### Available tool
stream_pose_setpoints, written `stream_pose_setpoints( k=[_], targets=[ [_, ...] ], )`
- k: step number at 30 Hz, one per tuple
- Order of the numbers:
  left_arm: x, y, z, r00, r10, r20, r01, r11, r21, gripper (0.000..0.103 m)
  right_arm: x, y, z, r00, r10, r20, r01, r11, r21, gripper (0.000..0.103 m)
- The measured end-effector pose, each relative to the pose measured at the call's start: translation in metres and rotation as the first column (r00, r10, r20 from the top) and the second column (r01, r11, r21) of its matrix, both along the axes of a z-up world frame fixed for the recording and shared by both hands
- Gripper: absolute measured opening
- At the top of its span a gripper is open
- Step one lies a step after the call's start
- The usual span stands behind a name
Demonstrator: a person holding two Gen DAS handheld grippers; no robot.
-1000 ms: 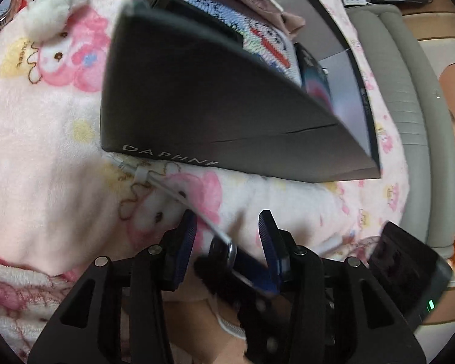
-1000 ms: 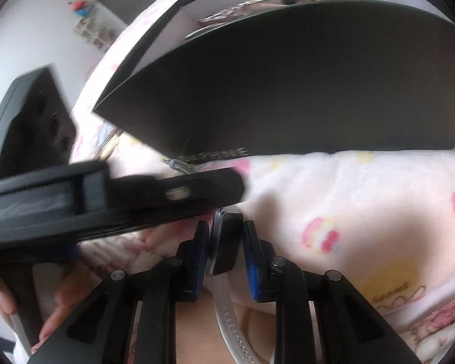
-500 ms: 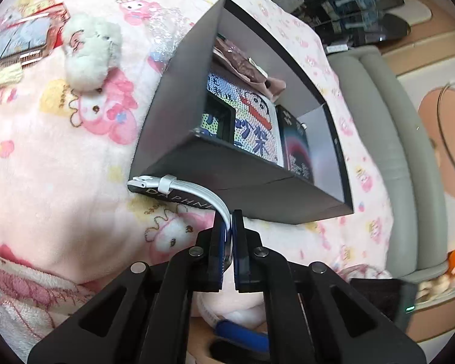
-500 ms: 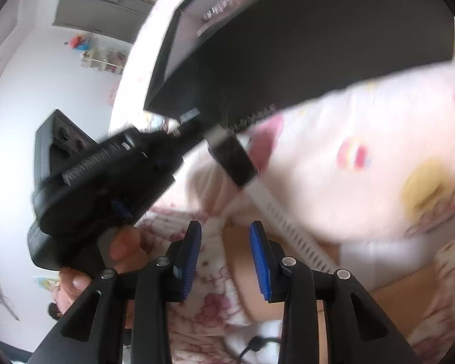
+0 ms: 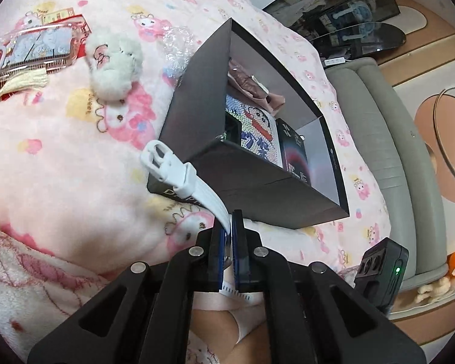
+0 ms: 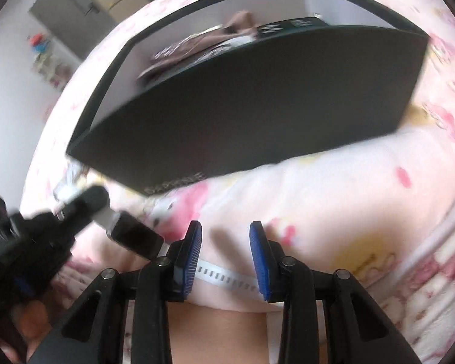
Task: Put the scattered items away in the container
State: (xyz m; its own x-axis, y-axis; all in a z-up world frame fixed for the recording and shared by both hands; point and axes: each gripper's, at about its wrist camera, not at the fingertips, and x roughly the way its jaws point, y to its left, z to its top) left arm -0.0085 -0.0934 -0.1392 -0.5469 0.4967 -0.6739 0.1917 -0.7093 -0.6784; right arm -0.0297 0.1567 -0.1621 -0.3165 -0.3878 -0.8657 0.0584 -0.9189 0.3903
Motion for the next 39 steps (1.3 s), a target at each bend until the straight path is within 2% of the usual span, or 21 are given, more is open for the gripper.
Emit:
stream_pose_setpoints(
  k=[2, 3, 6, 8, 10, 12, 14, 15, 16, 19, 26, 29, 30, 32, 34, 37, 39],
  targets=[
    [-0.001, -0.001, 0.000, 1.000, 0.002, -0.009, -0.002, 1.000, 0.008, 0.002, 0.000, 0.012, -0.004, 0.996, 0.003, 0.094, 0.007, 0.994, -0.108, 0.029],
    [-0.001, -0.001, -0.001, 1.000, 0.008, -0.008, -0.008, 1.000, 0.014, 0.002, -0.001, 0.029, -0.008, 0.987, 0.024, 0.161, 0.009, 0.980, -0.200, 0.029],
    [-0.001, -0.004, -0.001, 1.000, 0.029, -0.006, -0.029, 0.999, 0.029, 0.002, 0.006, 0.034, -0.025, 0.954, 0.065, 0.294, 0.055, 0.923, -0.382, 0.031],
    [0.002, -0.006, 0.001, 0.999, 0.049, -0.017, -0.048, 0.998, 0.029, 0.002, 0.007, 0.028, -0.036, 0.939, 0.052, 0.339, 0.100, 0.904, -0.417, 0.031],
    [0.005, -0.008, 0.005, 0.997, 0.071, -0.032, -0.070, 0.997, 0.017, 0.002, 0.006, 0.034, -0.052, 0.918, -0.022, 0.397, 0.210, 0.875, -0.437, 0.034],
    [0.008, -0.013, 0.006, 0.995, 0.095, -0.038, -0.094, 0.995, 0.009, 0.002, 0.006, 0.044, -0.064, 0.889, -0.104, 0.446, 0.331, 0.819, -0.469, 0.037],
    [0.009, -0.016, 0.006, 0.994, 0.106, -0.040, -0.106, 0.994, 0.014, 0.002, 0.006, 0.053, -0.064, 0.875, -0.172, 0.453, 0.400, 0.785, -0.473, 0.037],
    [0.009, -0.015, 0.006, 0.994, 0.103, -0.042, -0.103, 0.995, 0.008, 0.002, 0.005, 0.055, -0.061, 0.874, -0.194, 0.445, 0.413, 0.779, -0.472, 0.038],
    [0.008, -0.014, 0.006, 0.994, 0.104, -0.043, -0.104, 0.995, -0.001, 0.002, 0.005, 0.056, -0.058, 0.877, -0.208, 0.432, 0.416, 0.779, -0.470, 0.042],
    [0.006, -0.012, 0.006, 0.994, 0.104, -0.038, -0.105, 0.994, -0.024, 0.002, 0.005, 0.059, -0.049, 0.881, -0.244, 0.404, 0.425, 0.784, -0.452, 0.043],
    [0.007, -0.012, 0.006, 0.995, 0.086, -0.052, -0.087, 0.996, -0.022, 0.002, 0.004, 0.080, -0.030, 0.899, -0.302, 0.319, 0.423, 0.788, -0.446, 0.043],
    [0.005, -0.009, 0.005, 0.996, 0.073, -0.042, -0.075, 0.997, -0.037, 0.002, -0.002, 0.086, -0.021, 0.925, -0.291, 0.245, 0.372, 0.827, -0.422, 0.041],
    [0.004, -0.008, 0.004, 0.997, 0.070, -0.036, -0.071, 0.996, -0.048, 0.002, -0.004, 0.087, -0.019, 0.934, -0.281, 0.219, 0.349, 0.844, -0.407, 0.039],
    [0.002, -0.005, 0.002, 0.998, 0.064, -0.024, -0.066, 0.995, -0.076, 0.002, -0.010, 0.087, -0.016, 0.953, -0.255, 0.162, 0.297, 0.891, -0.344, 0.017],
    [0.001, -0.003, 0.001, 0.998, 0.062, -0.016, -0.063, 0.993, -0.097, 0.002, -0.013, 0.091, -0.015, 0.964, -0.233, 0.126, 0.261, 0.922, -0.285, 0.007],
    [0.001, -0.003, 0.001, 0.998, 0.057, -0.018, -0.059, 0.993, -0.098, 0.002, -0.012, 0.101, -0.002, 0.974, -0.214, 0.068, 0.224, 0.939, -0.259, 0.005],
    [0.002, -0.003, 0.002, 0.998, 0.049, -0.028, -0.052, 0.995, -0.091, 0.002, -0.011, 0.105, 0.017, 0.983, -0.184, -0.024, 0.174, 0.958, -0.229, 0.003]
  ],
)
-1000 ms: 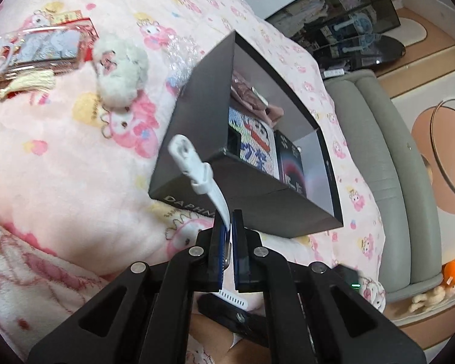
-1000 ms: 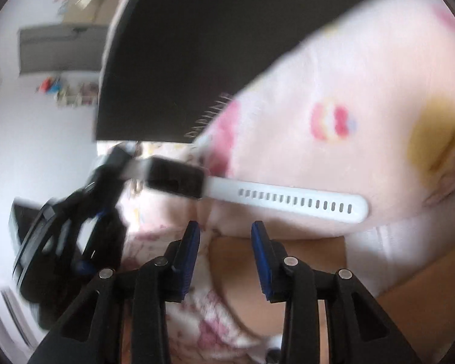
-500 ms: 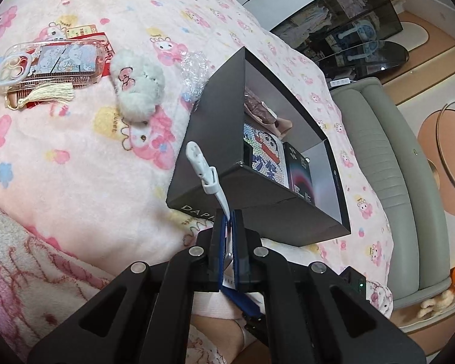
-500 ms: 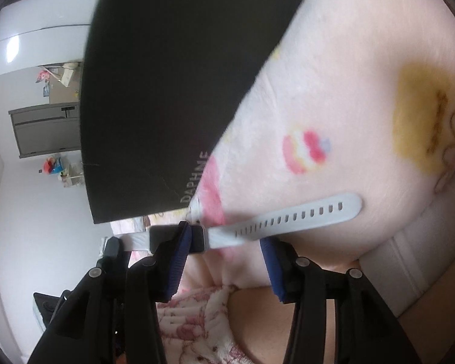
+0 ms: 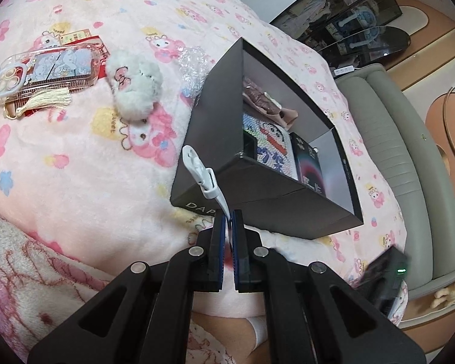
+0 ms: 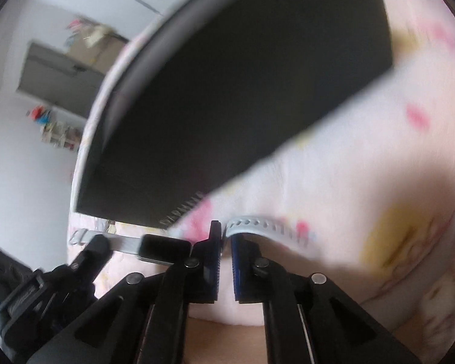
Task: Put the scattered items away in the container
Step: 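Carry the watch with the left gripper over the black box and lower it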
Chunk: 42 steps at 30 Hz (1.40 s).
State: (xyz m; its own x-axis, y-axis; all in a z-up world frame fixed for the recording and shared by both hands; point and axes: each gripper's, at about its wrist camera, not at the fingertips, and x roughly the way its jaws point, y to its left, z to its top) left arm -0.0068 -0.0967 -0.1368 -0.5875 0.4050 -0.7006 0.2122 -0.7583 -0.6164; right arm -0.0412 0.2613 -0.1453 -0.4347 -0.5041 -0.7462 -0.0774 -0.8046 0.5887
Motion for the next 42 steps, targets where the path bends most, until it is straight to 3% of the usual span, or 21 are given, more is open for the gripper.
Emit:
stream_pose_setpoints(
  k=[4, 5, 6, 7, 12, 17, 23, 27, 30, 33, 36, 38, 39, 42],
  targets=[
    [0.002, 0.000, 0.007, 1.000, -0.017, -0.006, 0.017, 0.999, 0.037, 0.002, 0.004, 0.014, 0.051, 0.983, 0.064, -0.171, -0.053, 0.996, 0.071, 0.002],
    [0.003, 0.001, 0.011, 1.000, -0.019, -0.015, 0.020, 0.999, 0.042, 0.002, 0.009, 0.005, 0.060, 0.979, 0.073, -0.193, -0.060, 0.996, 0.071, 0.002],
    [0.005, 0.001, 0.019, 0.999, -0.020, -0.034, 0.021, 0.999, 0.041, 0.002, 0.028, -0.031, 0.053, 0.973, 0.081, -0.216, -0.067, 0.995, 0.069, 0.002],
    [0.007, 0.002, 0.025, 0.998, -0.020, -0.052, 0.022, 0.999, 0.037, 0.002, 0.031, -0.028, 0.065, 0.968, 0.088, -0.236, -0.075, 0.995, 0.064, 0.002],
    [-0.005, 0.014, 0.064, 0.989, -0.069, -0.128, 0.073, 0.997, 0.022, 0.002, -0.006, -0.086, 0.083, 0.937, 0.143, -0.319, -0.129, 0.989, 0.066, 0.002],
    [-0.051, 0.036, 0.088, 0.977, -0.146, -0.152, 0.145, 0.989, -0.018, 0.002, -0.044, -0.072, 0.122, 0.906, 0.178, -0.384, -0.135, 0.981, 0.136, 0.002],
    [-0.133, 0.043, 0.084, 0.982, -0.152, -0.112, 0.150, 0.988, -0.030, 0.002, -0.129, -0.069, 0.121, 0.942, 0.212, -0.262, -0.182, 0.974, 0.135, 0.003],
    [-0.184, 0.044, 0.065, 0.989, -0.140, -0.043, 0.138, 0.989, -0.044, 0.002, -0.199, -0.088, 0.088, 0.953, 0.256, -0.163, -0.231, 0.960, 0.157, 0.003],
    [-0.212, 0.044, 0.045, 0.991, -0.135, 0.012, 0.136, 0.989, -0.050, 0.002, -0.232, -0.104, 0.064, 0.949, 0.285, -0.137, -0.257, 0.948, 0.187, 0.003],
    [-0.227, 0.042, 0.027, 0.989, -0.139, 0.059, 0.140, 0.990, -0.027, 0.002, -0.243, -0.106, 0.037, 0.955, 0.274, -0.111, -0.253, 0.952, 0.172, 0.003],
    [-0.231, 0.040, 0.012, 0.980, -0.171, 0.097, 0.169, 0.985, 0.023, 0.003, -0.243, -0.099, 0.014, 0.965, 0.261, -0.019, -0.257, 0.958, 0.124, 0.004],
    [-0.232, 0.041, 0.008, 0.976, -0.181, 0.125, 0.180, 0.984, 0.012, 0.004, -0.245, -0.095, 0.000, 0.968, 0.246, 0.045, -0.250, 0.962, 0.110, 0.004],
    [-0.233, 0.040, 0.006, 0.973, -0.181, 0.143, 0.183, 0.983, 0.000, 0.006, -0.246, -0.094, -0.004, 0.969, 0.236, 0.066, -0.242, 0.963, 0.114, 0.004],
    [-0.230, 0.036, -0.002, 0.964, -0.188, 0.189, 0.185, 0.982, 0.034, 0.024, -0.247, -0.094, -0.007, 0.968, 0.226, 0.106, -0.240, 0.959, 0.149, 0.007]
  ],
)
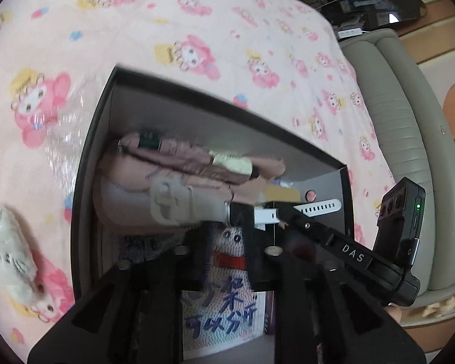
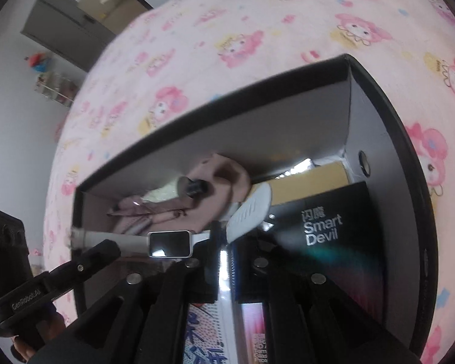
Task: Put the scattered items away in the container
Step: 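Carry the watch with the left gripper over the black box and lower it, then open the left gripper to release the watch inside the box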
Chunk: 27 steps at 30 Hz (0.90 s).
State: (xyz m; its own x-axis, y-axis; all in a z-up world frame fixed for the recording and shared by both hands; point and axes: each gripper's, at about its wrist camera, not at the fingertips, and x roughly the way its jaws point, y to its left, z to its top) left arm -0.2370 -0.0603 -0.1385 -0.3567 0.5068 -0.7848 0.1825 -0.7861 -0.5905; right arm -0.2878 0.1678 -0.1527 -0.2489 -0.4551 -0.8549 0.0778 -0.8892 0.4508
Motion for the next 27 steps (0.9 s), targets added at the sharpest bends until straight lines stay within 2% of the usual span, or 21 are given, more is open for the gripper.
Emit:
stream_pose_setpoints(
  k=[1, 3, 5, 8, 11, 12, 14, 16, 18, 21, 22, 25, 27],
  targets=[
    [0.002, -0.001, -0.003, 1.000, -0.003, 0.020, 0.003, 1.000, 0.020, 0.029, 0.002, 0.000, 0.001, 1.000, 0.000, 0.007, -0.001, 1.000, 0.020, 0.011],
    [0.005, 0.000, -0.007, 0.998, -0.044, 0.053, 0.040, 0.997, 0.073, 0.031, 0.003, -0.003, 0.004, 1.000, 0.012, 0.024, -0.013, 0.997, 0.076, 0.017],
    [0.013, 0.004, -0.003, 0.997, -0.065, 0.048, 0.061, 0.995, 0.073, 0.037, 0.010, -0.008, 0.012, 0.998, 0.045, 0.051, -0.051, 0.990, 0.128, 0.026],
    [0.021, 0.009, 0.006, 0.997, -0.082, 0.005, 0.082, 0.997, -0.002, 0.038, 0.026, -0.009, 0.035, 0.995, 0.098, -0.019, -0.096, 0.989, 0.112, 0.033],
    [0.020, 0.017, 0.008, 0.995, -0.096, -0.011, 0.095, 0.992, -0.080, 0.037, 0.035, -0.010, 0.049, 0.991, 0.111, -0.077, -0.096, 0.980, 0.175, 0.034],
    [0.018, 0.019, 0.007, 0.995, -0.098, -0.006, 0.097, 0.991, -0.095, 0.035, 0.035, -0.012, 0.050, 0.988, 0.123, -0.088, -0.104, 0.976, 0.192, 0.034],
    [0.012, 0.027, 0.004, 0.994, -0.108, 0.025, 0.111, 0.980, -0.164, 0.021, 0.035, -0.011, 0.050, 0.986, 0.134, -0.098, -0.108, 0.966, 0.234, 0.034],
    [0.001, 0.038, 0.001, 0.988, -0.145, 0.051, 0.153, 0.966, -0.209, 0.018, 0.031, -0.003, 0.050, 0.987, 0.110, -0.116, -0.075, 0.959, 0.273, 0.034],
    [-0.006, 0.046, -0.006, 0.980, -0.181, 0.083, 0.195, 0.960, -0.202, 0.017, 0.027, 0.004, 0.049, 0.989, 0.104, -0.108, -0.074, 0.965, 0.252, 0.034],
    [-0.020, 0.054, -0.015, 0.976, -0.185, 0.114, 0.206, 0.956, -0.208, 0.017, 0.020, 0.008, 0.037, 0.992, 0.116, -0.046, -0.108, 0.984, 0.145, 0.034],
    [-0.024, 0.056, -0.016, 0.976, -0.185, 0.114, 0.206, 0.955, -0.215, 0.017, 0.018, 0.007, 0.032, 0.993, 0.118, -0.029, -0.113, 0.984, 0.134, 0.034],
    [-0.033, 0.054, -0.015, 0.981, -0.164, 0.101, 0.183, 0.958, -0.223, 0.017, 0.003, -0.002, 0.019, 0.992, 0.122, -0.002, -0.121, 0.982, 0.146, 0.034],
    [-0.032, 0.047, -0.016, 0.984, -0.148, 0.095, 0.163, 0.971, -0.173, 0.017, -0.008, -0.011, 0.012, 0.992, 0.125, -0.001, -0.123, 0.978, 0.169, 0.034]
  ],
)
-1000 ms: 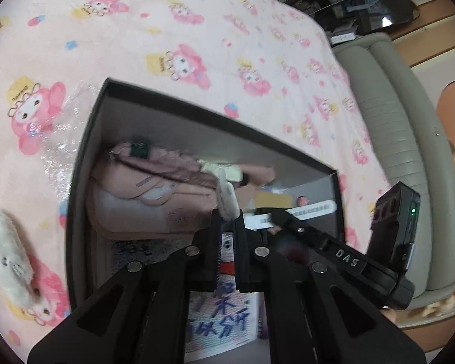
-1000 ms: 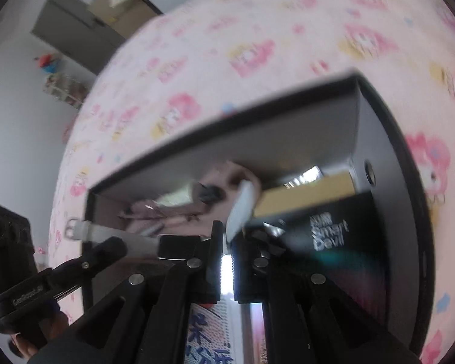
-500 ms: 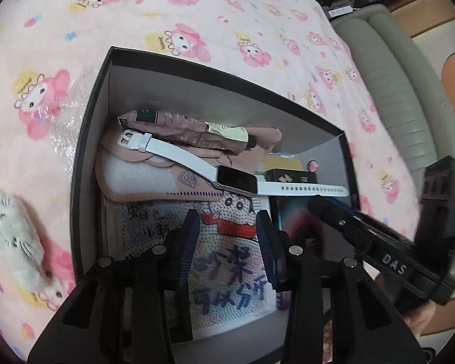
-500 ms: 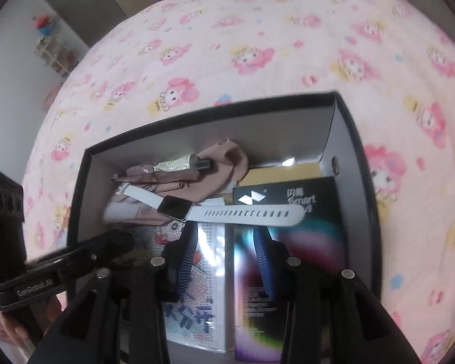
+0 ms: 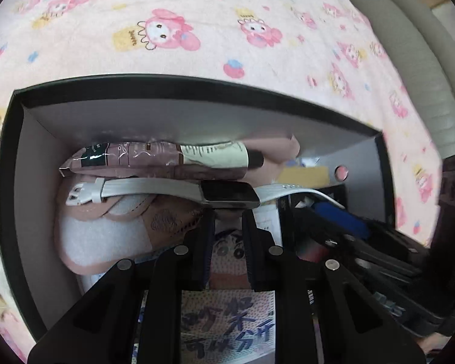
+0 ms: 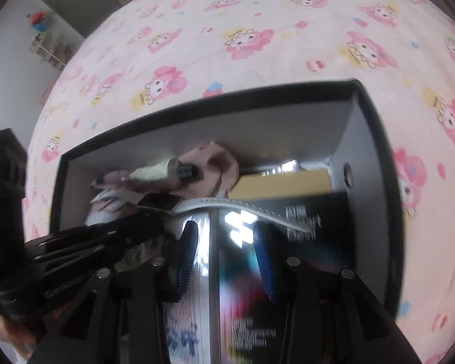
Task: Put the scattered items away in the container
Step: 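Open the left gripper to release the watch inside the box, then move the left gripper toward the clear phone case on the bed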
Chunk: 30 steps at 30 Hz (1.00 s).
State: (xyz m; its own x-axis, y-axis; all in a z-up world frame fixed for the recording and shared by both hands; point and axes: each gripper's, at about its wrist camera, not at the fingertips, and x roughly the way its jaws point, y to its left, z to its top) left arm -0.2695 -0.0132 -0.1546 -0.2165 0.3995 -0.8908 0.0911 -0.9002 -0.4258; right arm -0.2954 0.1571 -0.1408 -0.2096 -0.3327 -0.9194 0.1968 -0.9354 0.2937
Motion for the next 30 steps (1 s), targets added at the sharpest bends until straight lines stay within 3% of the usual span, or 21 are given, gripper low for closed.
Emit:
stream_pose_setpoints(
  k=[4, 7, 11, 14, 18, 23, 26, 30],
  targets=[
    [0.007, -0.014, 0.001, 1.000, 0.006, -0.009, -0.006, 0.998, 0.060, 0.017, -0.001, -0.005, -0.002, 1.000, -0.005, -0.015, 0.006, 0.999, 0.050, 0.034],
    [0.009, -0.016, 0.003, 1.000, -0.013, -0.018, 0.015, 0.996, 0.093, 0.017, 0.007, -0.009, 0.010, 0.997, 0.008, -0.080, -0.003, 0.997, 0.072, 0.034],
    [0.006, -0.015, 0.001, 1.000, -0.004, -0.021, 0.005, 0.999, 0.046, 0.017, 0.011, -0.020, 0.013, 0.987, 0.045, -0.151, -0.021, 0.987, 0.156, 0.034],
    [0.004, -0.016, -0.003, 1.000, 0.011, -0.027, -0.009, 0.998, 0.066, 0.017, 0.005, -0.024, -0.001, 0.990, 0.063, -0.128, -0.035, 0.976, 0.213, 0.034],
    [0.007, -0.011, 0.004, 0.998, -0.007, -0.061, 0.009, 0.999, 0.031, 0.017, -0.002, -0.014, -0.003, 0.996, 0.014, -0.090, 0.002, 0.984, 0.178, 0.034],
    [0.017, 0.000, 0.017, 0.992, -0.046, -0.118, 0.049, 0.999, 0.017, 0.033, 0.007, -0.015, 0.003, 0.995, 0.017, -0.094, 0.001, 0.982, 0.190, 0.034],
    [0.026, 0.006, 0.034, 0.983, -0.056, -0.175, 0.056, 0.998, -0.008, 0.041, 0.023, -0.018, 0.021, 0.989, 0.030, -0.145, -0.003, 0.983, 0.185, 0.034],
    [0.053, 0.011, 0.064, 0.960, -0.090, -0.263, 0.074, 0.995, -0.072, 0.042, 0.053, -0.019, 0.048, 0.971, 0.022, -0.238, 0.027, 0.979, 0.200, 0.035]
  ],
)
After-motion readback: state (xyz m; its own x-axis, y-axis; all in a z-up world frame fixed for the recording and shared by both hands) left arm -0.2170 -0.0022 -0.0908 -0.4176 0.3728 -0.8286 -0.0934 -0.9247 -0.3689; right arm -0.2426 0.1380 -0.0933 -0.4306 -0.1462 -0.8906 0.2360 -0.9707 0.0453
